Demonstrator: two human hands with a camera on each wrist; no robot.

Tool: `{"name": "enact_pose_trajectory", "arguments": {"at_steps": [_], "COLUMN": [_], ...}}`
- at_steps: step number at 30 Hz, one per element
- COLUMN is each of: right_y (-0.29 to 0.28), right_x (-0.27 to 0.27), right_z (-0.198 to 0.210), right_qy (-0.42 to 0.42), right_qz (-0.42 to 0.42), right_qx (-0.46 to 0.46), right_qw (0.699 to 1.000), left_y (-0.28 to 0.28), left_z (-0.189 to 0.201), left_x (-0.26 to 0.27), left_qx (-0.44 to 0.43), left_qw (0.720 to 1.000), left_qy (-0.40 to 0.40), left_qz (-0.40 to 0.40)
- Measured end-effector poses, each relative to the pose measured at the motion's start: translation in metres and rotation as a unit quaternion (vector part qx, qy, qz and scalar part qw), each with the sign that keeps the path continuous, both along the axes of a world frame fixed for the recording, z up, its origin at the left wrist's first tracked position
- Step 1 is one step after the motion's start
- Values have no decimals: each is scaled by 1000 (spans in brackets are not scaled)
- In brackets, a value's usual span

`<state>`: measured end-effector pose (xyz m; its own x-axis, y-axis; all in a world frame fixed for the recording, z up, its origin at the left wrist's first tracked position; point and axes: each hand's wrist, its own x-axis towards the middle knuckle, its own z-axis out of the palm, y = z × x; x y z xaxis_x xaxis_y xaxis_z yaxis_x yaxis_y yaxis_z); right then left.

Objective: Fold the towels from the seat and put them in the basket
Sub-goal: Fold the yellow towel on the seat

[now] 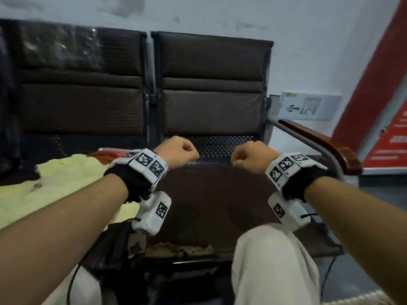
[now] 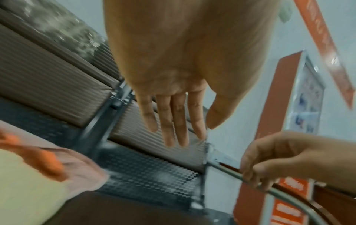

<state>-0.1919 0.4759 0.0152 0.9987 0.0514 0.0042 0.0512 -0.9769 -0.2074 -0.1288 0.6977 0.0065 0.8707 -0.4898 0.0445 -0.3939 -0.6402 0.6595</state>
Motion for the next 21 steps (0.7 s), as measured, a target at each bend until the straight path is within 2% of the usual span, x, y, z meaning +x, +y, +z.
{"name": "enact_pose_trajectory", "arguments": {"at_steps": [3,8,11,15,18,21], "right_y": [46,122,161,204,228,243], "right_x": [42,101,129,152,154,148], "right_z": [-16,-65,-100,-141,-165,-178], "right_qy": [23,54,84,133,183,206], "right_qz": [52,119,155,185,198,214], "right_qx": [-1,10,27,72,116,137], "right_qw": [998,991,984,971,956,945], "left_y": [66,153,187,207,208,211], "left_z": [-30,-80,-107,-135,-147,-146], "left_x": [24,51,63,73,78,84], "left_qx": [87,177,244,317,330,273], "left_qw": [995,973,954,935,933,951], "left_qy": [-2,66,103,125,116,92], "left_qz": [38,135,137,97,89,108]}}
